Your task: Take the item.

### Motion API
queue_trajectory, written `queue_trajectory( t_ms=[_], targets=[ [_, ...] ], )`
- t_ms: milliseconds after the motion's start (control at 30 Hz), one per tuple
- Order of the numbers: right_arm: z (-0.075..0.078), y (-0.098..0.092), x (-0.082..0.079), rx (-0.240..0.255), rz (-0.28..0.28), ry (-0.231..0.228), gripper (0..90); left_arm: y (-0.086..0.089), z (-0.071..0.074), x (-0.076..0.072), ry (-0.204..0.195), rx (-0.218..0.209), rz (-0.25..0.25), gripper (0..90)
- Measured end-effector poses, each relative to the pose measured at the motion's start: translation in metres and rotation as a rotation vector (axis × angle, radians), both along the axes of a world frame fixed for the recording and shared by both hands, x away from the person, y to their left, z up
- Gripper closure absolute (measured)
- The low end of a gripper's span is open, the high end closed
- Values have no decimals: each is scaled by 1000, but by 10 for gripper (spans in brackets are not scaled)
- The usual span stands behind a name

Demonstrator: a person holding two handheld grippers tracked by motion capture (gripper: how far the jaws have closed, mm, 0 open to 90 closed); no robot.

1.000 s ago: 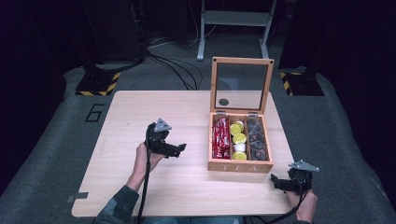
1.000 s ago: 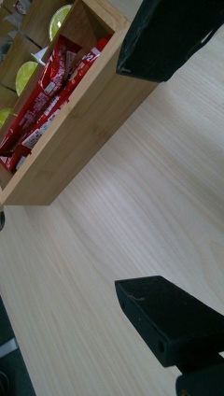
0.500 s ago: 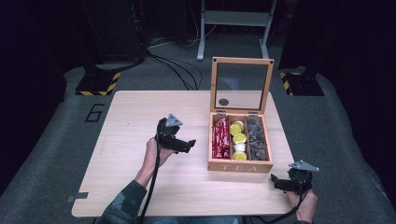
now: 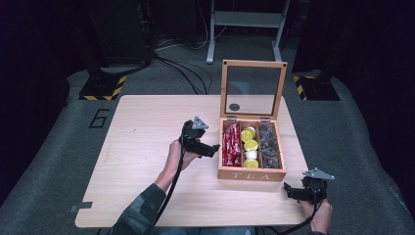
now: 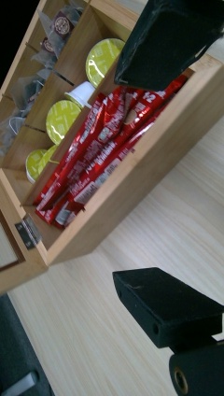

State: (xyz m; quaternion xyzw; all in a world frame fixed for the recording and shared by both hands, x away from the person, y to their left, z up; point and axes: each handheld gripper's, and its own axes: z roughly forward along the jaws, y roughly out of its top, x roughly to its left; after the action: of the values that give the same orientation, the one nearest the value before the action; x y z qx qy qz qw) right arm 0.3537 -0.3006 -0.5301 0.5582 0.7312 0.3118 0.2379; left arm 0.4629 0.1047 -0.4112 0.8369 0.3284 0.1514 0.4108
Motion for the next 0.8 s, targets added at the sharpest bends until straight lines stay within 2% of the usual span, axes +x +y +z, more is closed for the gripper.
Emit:
queue_trajectory(
  t_ms=[200,300,367,800],
  targets=[
    [0,0,0,0,0,0,9,-19,-1,4,9,7,-23,117],
    [0,0,0,0,0,0,9,-30,-2,8,0,20,-36,151],
    [0,0,0,0,0,0,10,-35,-4,10,13,22,-42,161],
    [0,0,0,0,1,-1,11,-63,-12,23,47,43,-25,271]
  ],
)
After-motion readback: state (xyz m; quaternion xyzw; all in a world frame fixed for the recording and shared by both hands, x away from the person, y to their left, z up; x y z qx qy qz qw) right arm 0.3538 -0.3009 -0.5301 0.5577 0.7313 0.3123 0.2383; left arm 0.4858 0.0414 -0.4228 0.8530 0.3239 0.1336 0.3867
